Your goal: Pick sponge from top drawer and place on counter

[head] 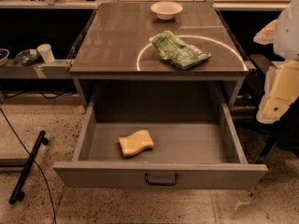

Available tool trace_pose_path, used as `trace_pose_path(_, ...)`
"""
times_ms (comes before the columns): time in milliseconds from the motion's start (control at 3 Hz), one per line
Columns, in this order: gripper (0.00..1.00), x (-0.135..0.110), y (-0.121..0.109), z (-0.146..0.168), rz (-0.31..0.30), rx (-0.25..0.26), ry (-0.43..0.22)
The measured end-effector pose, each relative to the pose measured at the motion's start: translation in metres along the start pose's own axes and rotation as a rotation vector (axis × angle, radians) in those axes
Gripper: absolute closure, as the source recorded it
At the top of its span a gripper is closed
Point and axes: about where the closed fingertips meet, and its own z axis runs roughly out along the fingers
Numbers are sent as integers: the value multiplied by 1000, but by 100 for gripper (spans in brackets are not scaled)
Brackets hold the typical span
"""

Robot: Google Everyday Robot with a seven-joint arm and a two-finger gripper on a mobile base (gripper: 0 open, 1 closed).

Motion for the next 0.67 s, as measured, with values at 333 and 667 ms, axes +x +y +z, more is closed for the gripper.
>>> trace_pose_path(333, 0, -1, 0, -1, -3, 3, 0)
trace_pose_path(667, 0, -30, -2, 34, -104, -40, 29)
